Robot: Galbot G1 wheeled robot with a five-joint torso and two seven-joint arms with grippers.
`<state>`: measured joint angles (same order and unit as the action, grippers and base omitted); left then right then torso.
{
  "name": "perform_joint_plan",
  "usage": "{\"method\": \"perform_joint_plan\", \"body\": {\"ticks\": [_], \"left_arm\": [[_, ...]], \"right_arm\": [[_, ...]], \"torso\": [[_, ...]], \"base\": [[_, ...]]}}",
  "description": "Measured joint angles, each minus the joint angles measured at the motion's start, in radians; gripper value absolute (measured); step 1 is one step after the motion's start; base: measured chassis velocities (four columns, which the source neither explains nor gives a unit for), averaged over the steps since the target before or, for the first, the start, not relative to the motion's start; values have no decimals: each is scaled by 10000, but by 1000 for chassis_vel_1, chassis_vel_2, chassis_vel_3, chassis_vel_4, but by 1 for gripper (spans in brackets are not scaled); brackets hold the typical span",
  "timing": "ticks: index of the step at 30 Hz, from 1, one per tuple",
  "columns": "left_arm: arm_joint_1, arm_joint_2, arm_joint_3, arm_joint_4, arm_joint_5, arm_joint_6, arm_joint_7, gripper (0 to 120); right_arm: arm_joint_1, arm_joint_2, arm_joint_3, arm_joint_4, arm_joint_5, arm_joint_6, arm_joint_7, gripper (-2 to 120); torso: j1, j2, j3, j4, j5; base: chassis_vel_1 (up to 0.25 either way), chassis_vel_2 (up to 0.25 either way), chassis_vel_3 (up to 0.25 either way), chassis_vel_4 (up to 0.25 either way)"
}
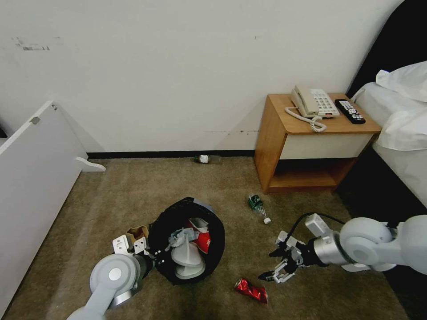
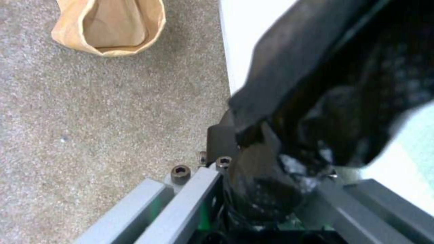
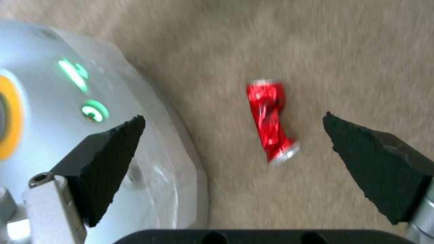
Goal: Pick up the trash bin and place the garbage on the floor into it.
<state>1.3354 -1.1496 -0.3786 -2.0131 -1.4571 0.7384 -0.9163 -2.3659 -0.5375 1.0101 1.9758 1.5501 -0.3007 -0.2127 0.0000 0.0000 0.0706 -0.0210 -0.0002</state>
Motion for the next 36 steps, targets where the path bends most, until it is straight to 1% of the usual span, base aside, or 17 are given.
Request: {"method": "perform_joint_plan", "body": {"ticks": [2,3,5,6,8,9,11,20,27,31,36], "left_arm": [[40,-45,-81,47,57,-3,92,0],[40,-45,-81,47,57,-3,92,0],[57,-75,-164,108,98,-5,187,0],[57,-75,-164,108,98,-5,187,0],[47,-101,-219,176,158,-9,282,0],[47,-101,-219,176,158,-9,282,0],[5,-158,-252,229,232,-12,361,0],[52,-207,-315,252,327,-20,488,0],[26,-249,-266,258,445,-27,523,0],[31,-257,-243,141,515,-29,479,0],[50,-145,-325,42,647,-30,372,0]], "right_arm": [[-395,-420,70,-308,454,-289,181,100],[-395,-420,70,-308,454,-289,181,100],[-751,-797,136,-618,683,-453,267,100],[-751,-797,136,-618,683,-453,267,100],[-1034,-1153,233,-900,999,-589,300,100],[-1034,-1153,233,-900,999,-589,300,100],[-1278,-1507,318,-1136,1436,-729,369,100],[-1587,-1786,471,-1817,1483,-748,291,100],[-1639,-1925,561,-2015,1430,-702,243,100],[-1693,-1969,600,-2075,1343,-664,245,100],[-1768,-1970,625,-2145,1180,-591,237,100]], "torso": [[0,0,-1,-2,1],[0,0,-1,-2,1],[0,0,-1,-3,1],[0,0,-1,-3,1],[0,0,-1,-1,1],[0,0,-1,-1,1],[0,0,0,-1,0],[1,-1,-1,-2,0],[1,0,-2,-1,1],[1,-1,-1,-3,-1],[1,0,-1,-3,0]], "base": [[0,0,0,0],[0,0,0,0],[0,0,0,0],[0,0,0,0],[0,0,0,0],[0,0,0,0],[0,0,0,0],[0,0,0,0],[0,0,0,0],[0,0,0,0],[0,0,0,0]]}}
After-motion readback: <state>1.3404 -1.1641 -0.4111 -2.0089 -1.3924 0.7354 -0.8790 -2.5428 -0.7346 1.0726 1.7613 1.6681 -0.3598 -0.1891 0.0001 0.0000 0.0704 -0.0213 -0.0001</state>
